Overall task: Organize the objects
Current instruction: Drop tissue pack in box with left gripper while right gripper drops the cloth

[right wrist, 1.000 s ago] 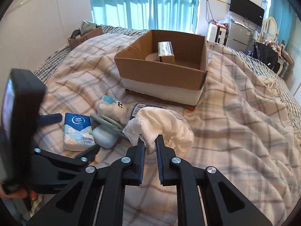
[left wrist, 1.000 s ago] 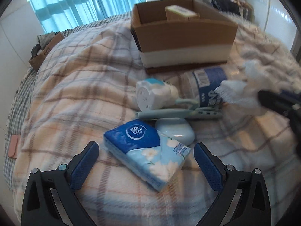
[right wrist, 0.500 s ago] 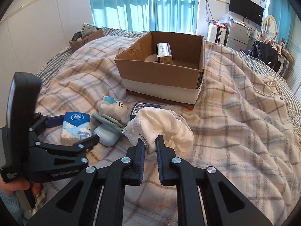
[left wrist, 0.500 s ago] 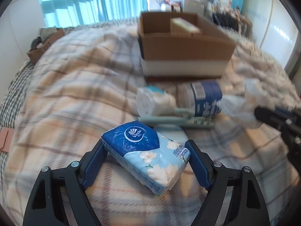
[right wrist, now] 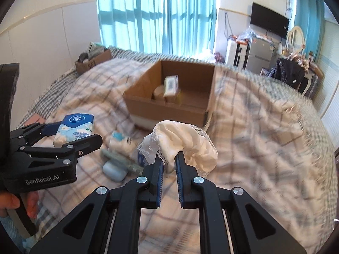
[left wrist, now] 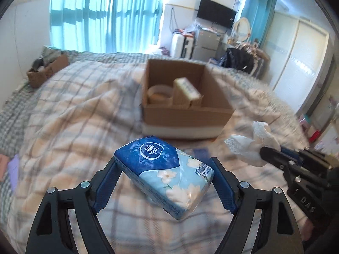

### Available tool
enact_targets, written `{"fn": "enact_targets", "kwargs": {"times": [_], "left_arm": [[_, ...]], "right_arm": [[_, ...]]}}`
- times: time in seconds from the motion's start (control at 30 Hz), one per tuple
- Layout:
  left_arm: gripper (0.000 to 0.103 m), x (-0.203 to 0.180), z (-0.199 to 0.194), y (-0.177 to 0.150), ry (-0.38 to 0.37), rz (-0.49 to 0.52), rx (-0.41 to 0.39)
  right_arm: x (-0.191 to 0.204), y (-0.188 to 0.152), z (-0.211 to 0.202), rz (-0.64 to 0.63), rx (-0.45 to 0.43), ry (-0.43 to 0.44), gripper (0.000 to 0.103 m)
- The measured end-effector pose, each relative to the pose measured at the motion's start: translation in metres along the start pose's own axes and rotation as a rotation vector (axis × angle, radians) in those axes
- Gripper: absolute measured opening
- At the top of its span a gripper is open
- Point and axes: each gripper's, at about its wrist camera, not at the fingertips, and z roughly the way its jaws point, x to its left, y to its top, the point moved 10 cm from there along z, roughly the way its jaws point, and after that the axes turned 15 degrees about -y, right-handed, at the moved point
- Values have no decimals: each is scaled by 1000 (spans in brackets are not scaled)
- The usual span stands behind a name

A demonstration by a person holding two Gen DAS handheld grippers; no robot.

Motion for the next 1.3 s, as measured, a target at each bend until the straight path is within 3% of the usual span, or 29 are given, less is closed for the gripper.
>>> {"fn": "enact_targets", "kwargs": {"times": [0.2,0.37,0.63,0.73,0.83,1.17,1.3], "left_arm": [[84,-25,-1,67,-56,44,-52],[84,-29,4,126,-30,94,-100],[84,-11,43,180,-27,88,-101],[84,-7,66,182,-20,103,-67],[85,-2,94,175,35,140,-28],[85,28,159,143,-73,70,69],[85,32,171,138,-67,77,83]], "right_arm": [[-21,67,-25,-5,-100,-28,11],[-34,128,-36,-15,-181,-45,11],[-44,202,0,-23,-199,-45,11],[-37,213,31,-39,-174,-45,11],[-31,219,66,-44,-138,-33,11],[-24,200,167,-30,-15,-7,11],[-22,189,191,-17,18,12,11]]}}
